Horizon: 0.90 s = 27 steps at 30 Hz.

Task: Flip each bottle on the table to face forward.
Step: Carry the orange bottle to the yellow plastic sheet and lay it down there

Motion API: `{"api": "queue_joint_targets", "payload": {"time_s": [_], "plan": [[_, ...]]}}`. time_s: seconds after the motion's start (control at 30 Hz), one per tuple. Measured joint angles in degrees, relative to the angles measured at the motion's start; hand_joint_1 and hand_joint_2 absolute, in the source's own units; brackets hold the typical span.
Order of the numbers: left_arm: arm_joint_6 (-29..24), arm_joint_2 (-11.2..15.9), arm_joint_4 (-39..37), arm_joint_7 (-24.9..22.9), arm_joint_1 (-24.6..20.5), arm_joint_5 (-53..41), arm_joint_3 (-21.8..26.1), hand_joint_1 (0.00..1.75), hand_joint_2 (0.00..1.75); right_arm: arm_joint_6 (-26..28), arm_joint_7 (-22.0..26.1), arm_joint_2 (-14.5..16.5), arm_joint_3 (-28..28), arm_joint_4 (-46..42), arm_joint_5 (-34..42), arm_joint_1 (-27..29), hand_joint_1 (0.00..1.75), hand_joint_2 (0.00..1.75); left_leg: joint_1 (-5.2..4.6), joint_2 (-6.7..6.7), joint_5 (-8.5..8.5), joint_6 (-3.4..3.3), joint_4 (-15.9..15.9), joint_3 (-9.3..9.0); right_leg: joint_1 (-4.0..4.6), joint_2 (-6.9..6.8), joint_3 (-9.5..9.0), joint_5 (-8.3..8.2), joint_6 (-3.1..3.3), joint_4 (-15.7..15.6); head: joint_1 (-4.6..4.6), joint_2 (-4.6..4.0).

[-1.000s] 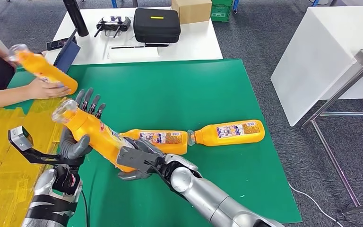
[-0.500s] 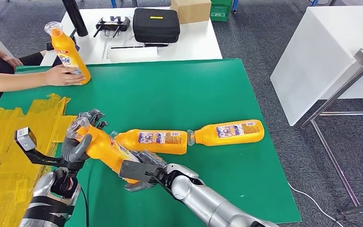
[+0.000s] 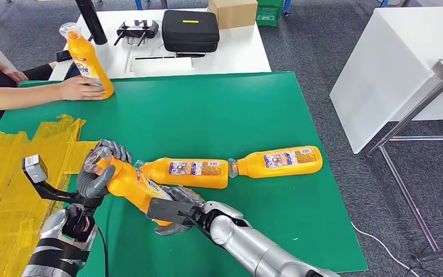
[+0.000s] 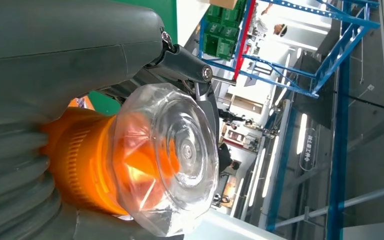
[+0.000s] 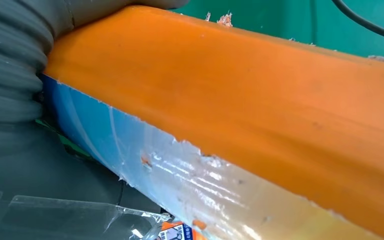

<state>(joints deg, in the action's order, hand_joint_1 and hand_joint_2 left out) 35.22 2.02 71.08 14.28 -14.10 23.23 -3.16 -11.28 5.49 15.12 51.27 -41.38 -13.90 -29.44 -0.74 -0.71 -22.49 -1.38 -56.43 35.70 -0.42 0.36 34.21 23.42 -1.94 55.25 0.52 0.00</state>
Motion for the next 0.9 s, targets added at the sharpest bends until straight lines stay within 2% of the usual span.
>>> {"api": "queue_joint_targets", "payload": {"time_s": [0.1,0.13,0.23,0.33,0.47,0.67,0.8,0.9], "plan": [[-0.8,0.1,0.0,1.1,-0.2,-1.6,-0.1,1.75,1.75,0.8,0.0,0.0,-0.1,0.0,-0.2,0.0,0.21,1.75,0.0,-0.01,0.0,0.0,0.0,0.0,0.0,0.0,0.0,0.0,0.0,0.0,0.01,0.0],[-2.1,0.2,0.2,1.8,-0.4,-3.2,-0.1,1.75,1.75,1.5,0.0,-0.1,-0.2,-0.1,-0.3,0.0,0.0,1.31,0.0,-0.03,0.0,0.0,0.0,0.01,0.0,-0.01,-0.01,0.0,0.0,0.0,0.0,0.0],[-9.7,0.1,2.1,4.4,-1.4,-10.9,0.6,1.75,1.75,4.2,-0.4,-1.0,-1.1,-2.7,-0.2,0.6,0.0,0.0,0.01,-0.1,0.01,0.0,0.0,0.05,0.0,-0.02,-0.01,-0.01,0.0,0.0,0.03,0.0],[-19.0,-0.1,5.4,4.9,-3.1,-18.3,3.4,1.75,1.75,5.3,-1.7,-3.1,-3.6,-8.7,0.9,1.4,0.0,0.0,0.01,-0.09,0.02,0.0,0.0,0.07,0.0,-0.02,-0.01,-0.02,-0.01,0.0,0.02,0.0],[-27.2,-0.8,9.8,5.5,-5.8,-23.0,8.8,1.75,1.75,5.2,-2.8,-6.0,-7.4,-16.1,2.0,1.9,0.0,0.0,0.01,-0.1,0.03,-0.01,0.0,0.06,0.0,-0.02,-0.03,-0.03,-0.02,0.0,0.02,0.0],[-40.7,-1.4,16.0,9.7,-8.2,-34.1,15.3,1.75,1.75,5.2,-2.7,-8.4,-10.0,-22.6,2.6,2.9,0.0,0.0,0.03,-0.09,0.02,0.01,0.0,0.07,0.02,-0.02,-0.02,-0.03,-0.01,0.0,0.01,0.0],[-46.4,-1.4,19.5,11.5,-8.2,-44.9,16.6,1.75,1.75,5.3,-2.7,-9.4,-10.3,-24.8,2.6,3.6,0.0,0.0,0.04,-0.17,0.01,0.01,0.0,0.09,0.02,-0.04,-0.01,-0.01,0.0,0.0,0.02,0.0],[-53.0,-1.5,21.3,12.0,-7.3,-59.4,15.9,1.75,1.75,5.3,-2.7,-9.9,-10.3,-25.7,2.9,3.7,0.0,0.0,0.03,-0.17,0.01,0.01,0.0,0.09,0.01,-0.03,-0.02,0.0,0.0,0.0,0.02,0.0]]}}
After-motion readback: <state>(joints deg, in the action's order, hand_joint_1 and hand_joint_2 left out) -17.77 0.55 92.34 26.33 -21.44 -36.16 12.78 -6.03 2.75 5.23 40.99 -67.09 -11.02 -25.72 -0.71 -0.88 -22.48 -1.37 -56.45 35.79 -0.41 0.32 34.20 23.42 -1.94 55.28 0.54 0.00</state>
